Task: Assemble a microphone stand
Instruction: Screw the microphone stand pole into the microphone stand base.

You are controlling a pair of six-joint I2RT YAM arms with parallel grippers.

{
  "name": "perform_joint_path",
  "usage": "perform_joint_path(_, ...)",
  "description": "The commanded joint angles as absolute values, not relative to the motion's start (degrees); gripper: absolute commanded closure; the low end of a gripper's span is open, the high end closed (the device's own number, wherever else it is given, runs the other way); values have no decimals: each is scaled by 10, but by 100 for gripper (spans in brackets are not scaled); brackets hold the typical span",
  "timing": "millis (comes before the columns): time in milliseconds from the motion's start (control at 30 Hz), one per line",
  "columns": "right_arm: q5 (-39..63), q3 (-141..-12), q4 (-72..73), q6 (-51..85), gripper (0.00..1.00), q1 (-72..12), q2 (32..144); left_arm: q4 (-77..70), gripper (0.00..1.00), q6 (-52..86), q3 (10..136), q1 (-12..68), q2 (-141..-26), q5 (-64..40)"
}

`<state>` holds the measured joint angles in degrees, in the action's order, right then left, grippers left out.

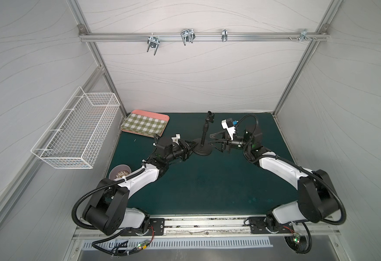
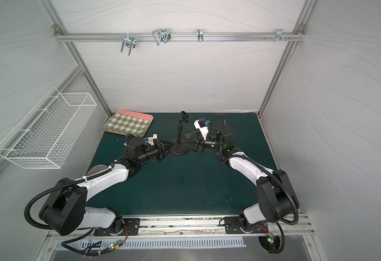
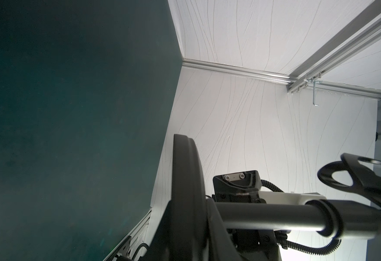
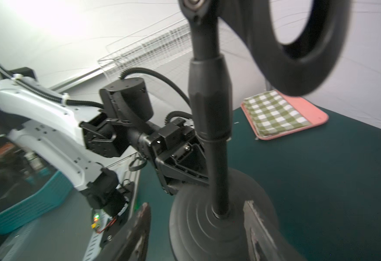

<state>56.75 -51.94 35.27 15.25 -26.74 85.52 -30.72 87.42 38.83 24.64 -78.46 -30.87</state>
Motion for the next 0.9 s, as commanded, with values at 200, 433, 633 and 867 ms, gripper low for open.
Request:
perform_joint_path(200, 653, -566, 475, 213, 43, -264, 934, -375, 100, 907, 425, 244, -748, -331)
perform_joint_path(433, 637, -592, 511, 238, 49, -266, 970, -369, 100, 908, 418, 244, -739, -330)
perform_joint_path(633, 652, -625, 564, 282, 58, -281, 1003, -371, 100, 912, 417, 244, -737, -330)
perform_joint_path(867, 647, -613, 698, 376, 84, -286, 1038, -378, 100, 916, 420, 243, -738, -322)
